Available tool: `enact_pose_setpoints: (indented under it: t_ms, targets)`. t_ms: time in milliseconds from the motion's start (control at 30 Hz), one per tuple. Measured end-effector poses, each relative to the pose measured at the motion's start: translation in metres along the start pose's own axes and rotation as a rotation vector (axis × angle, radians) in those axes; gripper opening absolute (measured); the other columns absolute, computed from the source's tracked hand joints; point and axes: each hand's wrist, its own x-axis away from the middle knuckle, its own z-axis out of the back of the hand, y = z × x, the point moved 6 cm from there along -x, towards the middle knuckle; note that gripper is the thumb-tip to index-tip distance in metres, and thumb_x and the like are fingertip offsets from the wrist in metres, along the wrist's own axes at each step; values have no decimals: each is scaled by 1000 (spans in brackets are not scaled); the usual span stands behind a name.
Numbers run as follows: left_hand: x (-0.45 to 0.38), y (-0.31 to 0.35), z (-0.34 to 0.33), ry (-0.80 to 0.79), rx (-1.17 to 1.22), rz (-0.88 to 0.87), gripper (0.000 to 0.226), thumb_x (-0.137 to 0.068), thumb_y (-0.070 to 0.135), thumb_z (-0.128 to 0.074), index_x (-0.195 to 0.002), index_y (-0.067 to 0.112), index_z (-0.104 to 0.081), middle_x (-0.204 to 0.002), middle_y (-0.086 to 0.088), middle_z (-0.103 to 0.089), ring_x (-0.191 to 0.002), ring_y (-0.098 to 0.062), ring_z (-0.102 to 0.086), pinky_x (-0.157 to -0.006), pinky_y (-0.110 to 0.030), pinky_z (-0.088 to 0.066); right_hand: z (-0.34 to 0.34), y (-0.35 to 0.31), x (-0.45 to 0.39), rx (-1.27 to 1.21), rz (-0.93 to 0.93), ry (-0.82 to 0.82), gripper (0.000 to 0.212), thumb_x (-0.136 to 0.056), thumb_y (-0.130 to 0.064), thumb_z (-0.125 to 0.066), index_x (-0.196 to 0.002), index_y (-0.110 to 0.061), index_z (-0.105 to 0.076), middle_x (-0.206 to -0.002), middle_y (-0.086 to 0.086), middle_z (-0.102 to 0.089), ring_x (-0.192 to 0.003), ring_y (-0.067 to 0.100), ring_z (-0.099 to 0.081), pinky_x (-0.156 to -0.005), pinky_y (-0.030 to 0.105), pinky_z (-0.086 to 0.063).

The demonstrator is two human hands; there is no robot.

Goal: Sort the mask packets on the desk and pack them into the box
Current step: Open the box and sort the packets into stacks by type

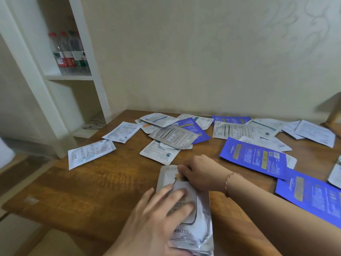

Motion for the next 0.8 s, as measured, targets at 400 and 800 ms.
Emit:
enact_pose_setpoints:
  t_ms: [400, 800]
  targets:
    - [-3, 20, 9, 93, -58, -190, 32, -102, 47, -33, -127, 40, -51, -136, 8, -57, -125, -17, -58, -89, -44, -56, 28, 35, -50, 27, 38, 197, 39, -89, -27, -62, -128, -25, -60, -128, -4, -62, -110, 13, -58, -93, 28, -48]
    - [-27, 71, 5, 8, 82, -196, 34, -106, 30, -17, -138, 33, -30, -149, 23, -35, -137, 5, -31, -107, -12, -34, 11, 72, -17, 524, 358, 259, 26, -94, -23, -46, -102, -29, -70, -101, -5, -72, -96, 18, -66, -94, 37, -47]
